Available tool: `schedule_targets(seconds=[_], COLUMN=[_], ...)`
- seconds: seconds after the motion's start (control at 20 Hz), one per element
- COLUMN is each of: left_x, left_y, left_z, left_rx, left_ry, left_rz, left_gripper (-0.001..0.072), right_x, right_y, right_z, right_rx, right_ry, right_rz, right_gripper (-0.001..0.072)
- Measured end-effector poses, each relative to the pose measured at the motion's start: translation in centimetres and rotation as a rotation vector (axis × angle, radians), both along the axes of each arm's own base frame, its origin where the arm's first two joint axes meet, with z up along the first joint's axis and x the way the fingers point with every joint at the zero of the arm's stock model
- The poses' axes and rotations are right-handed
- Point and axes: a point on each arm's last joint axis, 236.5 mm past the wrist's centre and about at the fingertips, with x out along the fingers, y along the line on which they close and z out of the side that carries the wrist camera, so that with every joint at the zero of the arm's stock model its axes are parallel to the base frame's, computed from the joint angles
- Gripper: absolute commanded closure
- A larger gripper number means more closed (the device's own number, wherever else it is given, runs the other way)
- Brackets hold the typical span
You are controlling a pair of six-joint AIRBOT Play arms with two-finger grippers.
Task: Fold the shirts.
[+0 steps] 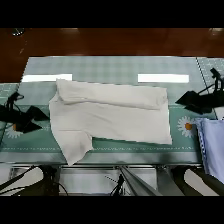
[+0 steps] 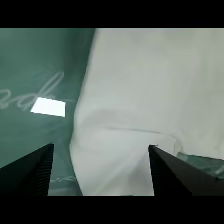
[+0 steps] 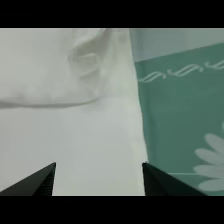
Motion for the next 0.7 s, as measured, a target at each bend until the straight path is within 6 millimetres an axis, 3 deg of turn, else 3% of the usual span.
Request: schedule_targets(seconds=[0.2, 0.5, 0.55, 0.6, 0.65, 0.7], left_x=[-2.3, -3.6, -3.8, -4.0, -4.1, -4.3], left_y=[-2.4, -5.9, -6.5, -6.8, -6.6, -6.6], left_z=[-1.8, -3.3, -3.5, -3.6, -4.2, -4.7], left_rx=[-0.105, -0.182, -0.188, -0.188, -0.161, -0.141], left_ry=[-0.033, -0.053, -0.052, -0.053, -0.058, -0.054], left_rz=[0.096, 0.103, 0.09, 0.079, 0.066, 0.051], left_gripper=[0.0004, 0.0007, 0.0063, 0.0438, 0.0668, 0.0684], right_x=[-3.8, -5.5, -5.3, -5.1, -4.9, -4.8], right_y=[3.8, 5.9, 6.0, 5.8, 5.4, 4.8], right_z=[-2.4, -3.6, -3.3, -3.1, -2.7, -2.6], right_rx=[0.123, 0.205, 0.208, 0.199, 0.18, 0.147], right_ry=[-0.03, -0.039, -0.049, -0.058, -0.066, -0.06], right_rz=[-0.026, -0.04, -0.04, -0.038, -0.033, -0.033], right_gripper=[0.0091, 0.0092, 0.0091, 0.0091, 0.0092, 0.0092])
